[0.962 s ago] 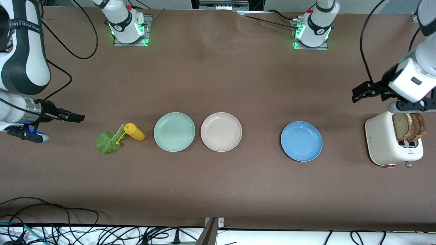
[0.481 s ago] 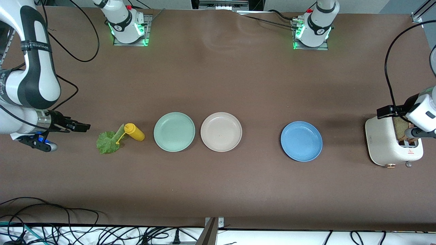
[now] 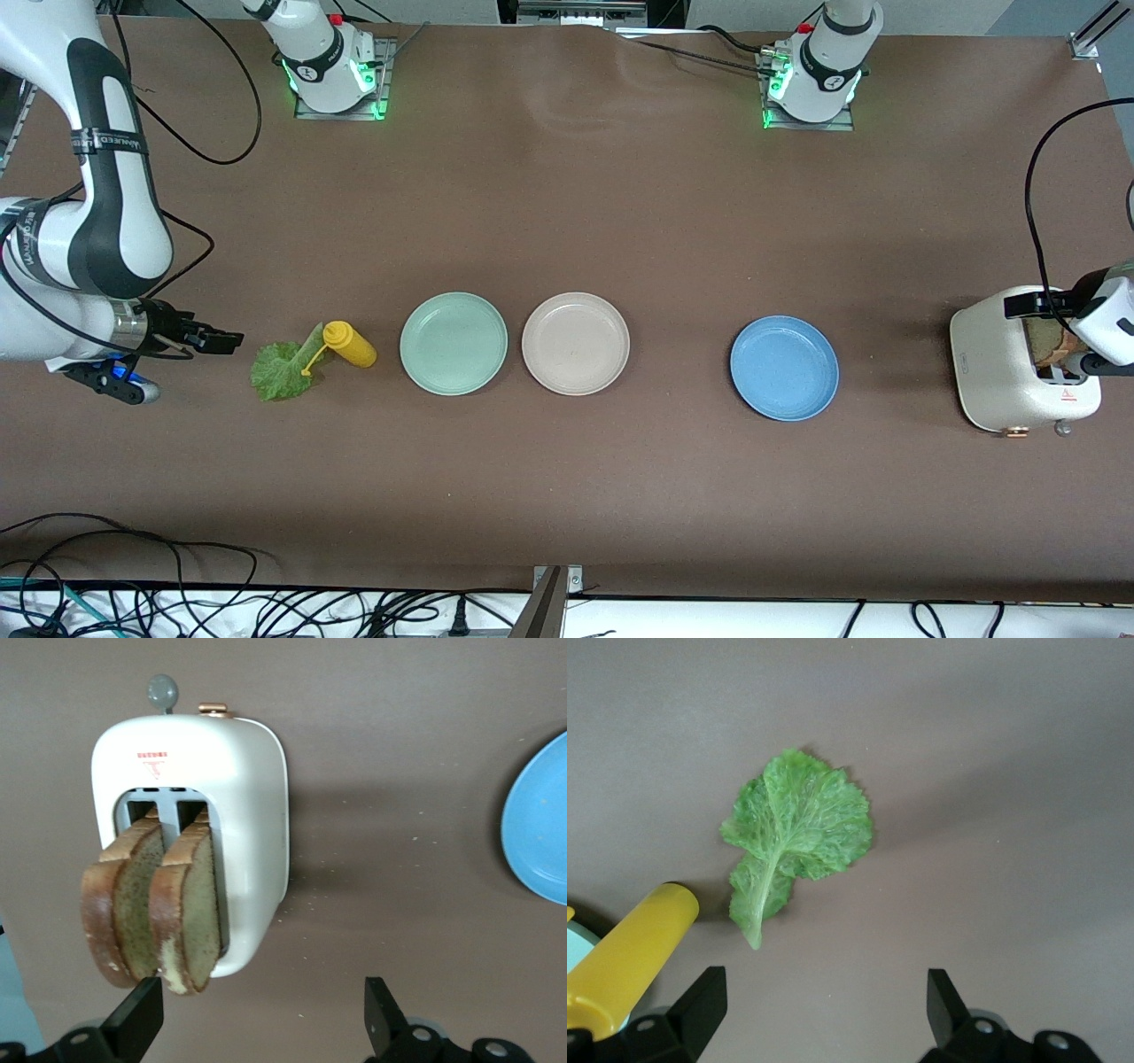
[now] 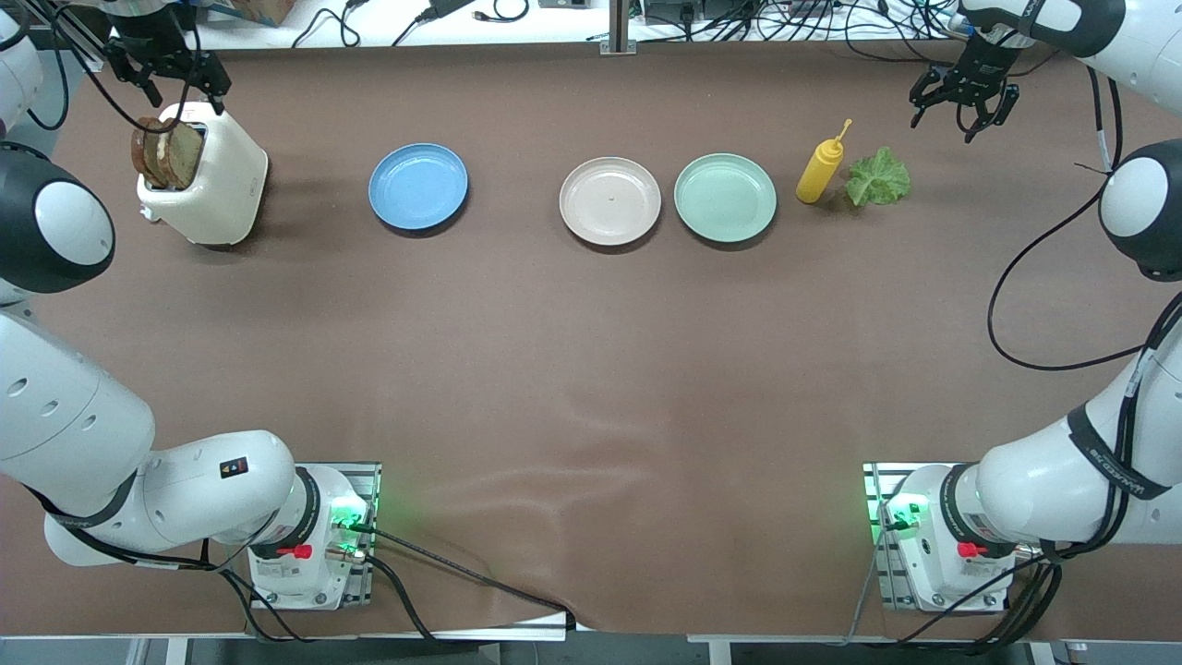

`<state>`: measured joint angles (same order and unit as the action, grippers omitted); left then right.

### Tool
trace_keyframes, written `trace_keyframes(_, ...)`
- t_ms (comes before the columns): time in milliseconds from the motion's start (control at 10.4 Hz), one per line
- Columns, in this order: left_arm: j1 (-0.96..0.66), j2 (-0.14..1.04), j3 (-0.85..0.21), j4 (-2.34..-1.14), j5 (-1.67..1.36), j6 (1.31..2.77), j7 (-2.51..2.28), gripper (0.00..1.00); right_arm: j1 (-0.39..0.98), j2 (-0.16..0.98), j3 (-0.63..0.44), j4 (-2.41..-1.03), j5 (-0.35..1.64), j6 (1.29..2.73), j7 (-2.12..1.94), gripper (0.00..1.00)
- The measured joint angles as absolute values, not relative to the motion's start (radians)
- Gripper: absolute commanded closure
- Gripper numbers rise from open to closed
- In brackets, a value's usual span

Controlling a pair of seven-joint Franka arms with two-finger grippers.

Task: Make sandwich on beige plate with both arms
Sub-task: 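Reach the lettuce with the right gripper while the left gripper approaches the toaster, then grasp the lettuce with the right gripper while the left gripper grips bread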

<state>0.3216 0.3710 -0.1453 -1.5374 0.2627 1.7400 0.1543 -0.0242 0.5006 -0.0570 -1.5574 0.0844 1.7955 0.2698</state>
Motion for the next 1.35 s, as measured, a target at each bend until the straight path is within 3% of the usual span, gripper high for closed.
trace_keyframes(192, 0.403, 0.392, -0.145, -1.618, 0.263, 1.939, 0.251, 0.00, -0.021, 0.510, -0.054, -1.558, 0.085, 1.815, 0.271, 0.00)
trace_keyframes(385, 0.451, 0.408, -0.146, -1.663, 0.263, 2.017, 0.283, 0.04, -0.021, 0.537, -0.053, -1.558, 0.106, 1.855, 0.277, 0.00)
trace_keyframes(962, 0.441, 0.385, -0.176, -1.662, 0.234, 1.887, 0.239, 0.04, -0.018, 0.640, -0.049, -1.557, 0.183, 1.980, 0.344, 0.00)
trace_keyframes(1154, 0.441, 0.385, -0.176, -1.663, 0.234, 1.882, 0.238, 0.10, -0.006, 0.648, -0.048, -1.557, 0.218, 1.996, 0.393, 0.00)
trace_keyframes(1251, 0.441, 0.386, -0.176, -1.664, 0.234, 1.882, 0.237, 0.30, 0.004, 0.655, -0.048, -1.557, 0.236, 2.008, 0.418, 0.00)
trace_keyframes(1347, 0.443, 0.389, -0.174, -1.664, 0.234, 1.882, 0.237, 0.71, 0.012, 0.667, -0.048, -1.557, 0.243, 2.022, 0.442, 0.00)
